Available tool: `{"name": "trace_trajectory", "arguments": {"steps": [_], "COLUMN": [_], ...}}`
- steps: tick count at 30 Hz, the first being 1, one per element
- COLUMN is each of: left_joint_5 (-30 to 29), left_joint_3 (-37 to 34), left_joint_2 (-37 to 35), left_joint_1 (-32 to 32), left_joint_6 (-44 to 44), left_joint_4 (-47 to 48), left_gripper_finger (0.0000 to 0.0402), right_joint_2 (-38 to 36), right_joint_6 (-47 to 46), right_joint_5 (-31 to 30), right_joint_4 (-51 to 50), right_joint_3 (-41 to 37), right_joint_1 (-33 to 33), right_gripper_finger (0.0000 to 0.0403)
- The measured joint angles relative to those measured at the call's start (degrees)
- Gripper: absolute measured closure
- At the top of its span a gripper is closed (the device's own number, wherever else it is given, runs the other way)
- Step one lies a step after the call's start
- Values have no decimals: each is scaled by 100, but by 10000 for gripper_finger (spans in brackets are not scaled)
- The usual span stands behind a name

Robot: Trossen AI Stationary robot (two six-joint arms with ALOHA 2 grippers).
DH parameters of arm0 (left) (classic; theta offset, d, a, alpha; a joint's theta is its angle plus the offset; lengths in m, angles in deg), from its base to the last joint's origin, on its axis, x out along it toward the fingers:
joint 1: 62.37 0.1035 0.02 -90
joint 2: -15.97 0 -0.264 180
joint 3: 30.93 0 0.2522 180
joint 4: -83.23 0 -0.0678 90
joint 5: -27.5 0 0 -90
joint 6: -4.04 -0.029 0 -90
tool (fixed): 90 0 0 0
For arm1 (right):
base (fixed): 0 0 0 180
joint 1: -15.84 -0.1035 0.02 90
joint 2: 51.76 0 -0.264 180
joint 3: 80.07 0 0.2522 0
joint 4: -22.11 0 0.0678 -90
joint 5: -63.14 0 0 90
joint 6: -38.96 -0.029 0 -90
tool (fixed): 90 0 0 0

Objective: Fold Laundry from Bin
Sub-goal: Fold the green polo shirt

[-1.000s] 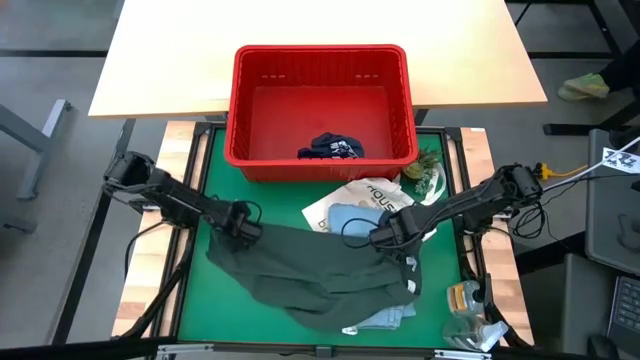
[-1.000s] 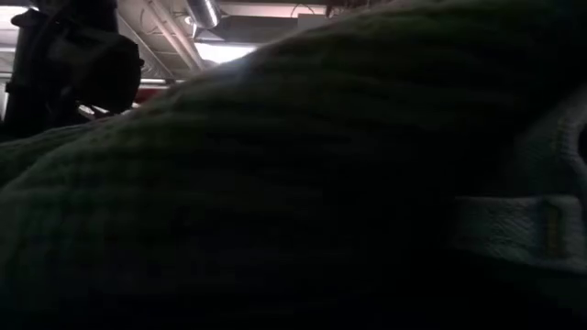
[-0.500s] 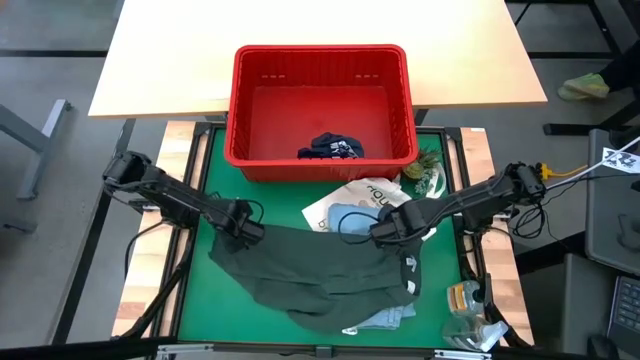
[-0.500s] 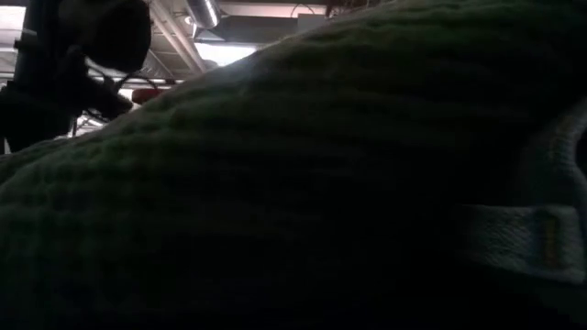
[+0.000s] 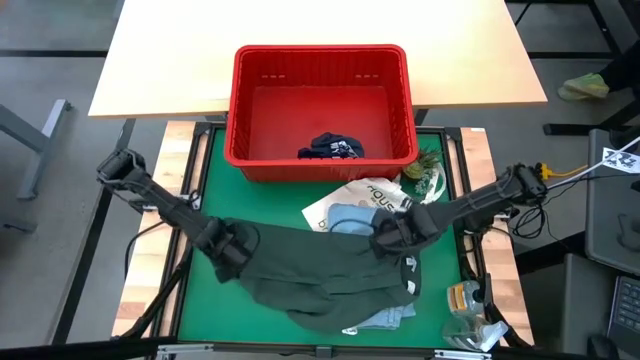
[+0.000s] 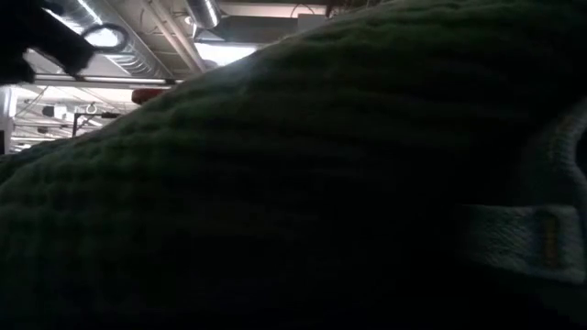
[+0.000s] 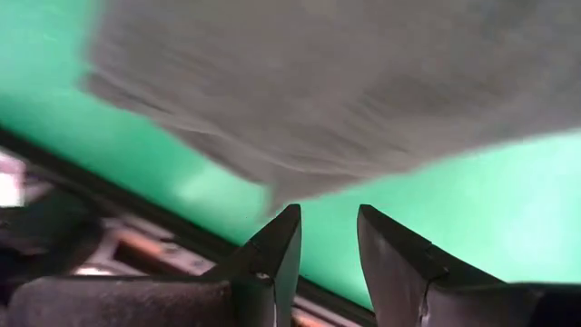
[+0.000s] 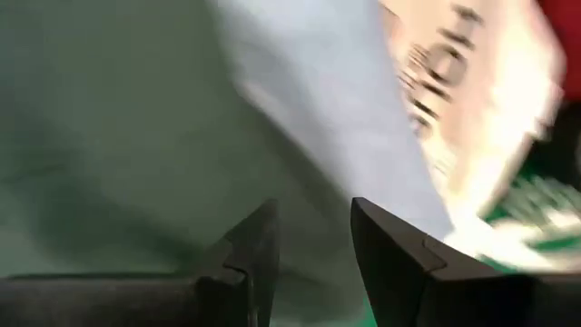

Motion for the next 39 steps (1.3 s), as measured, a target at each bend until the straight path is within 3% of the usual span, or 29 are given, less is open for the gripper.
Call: {"name": "trace_trajectory", "arguments": {"steps": [5,12,19,33,39], "left_joint_5": [-162,-1857,-2927,-2819,-2602], "left_joint_3": [0,0,0,2,2], "left_joint_2": [0,0,38,858,1486], "left_joint_1": [-619,-1172,-1445,-1483,-1483], "left_joint_6": [600,616,-219,-373,-1010], "left_joint_4": [-1245,-3803,-4985,-5906,-7314], "left_gripper_finger": [296,296,296,291,250], "right_joint_2": [3,17,20,20,20], "right_joint_6": [108,106,106,47,-97], "right_joint_5": [-31,-23,21,136,453], "right_joint_4": [1356,2993,3327,3552,3503], "right_joint_3": [-4,-7,-10,-14,-16], "right_joint_1": [-628,-1437,-2004,-2238,-2161], "right_gripper_finger": [265,265,265,263,230]}}
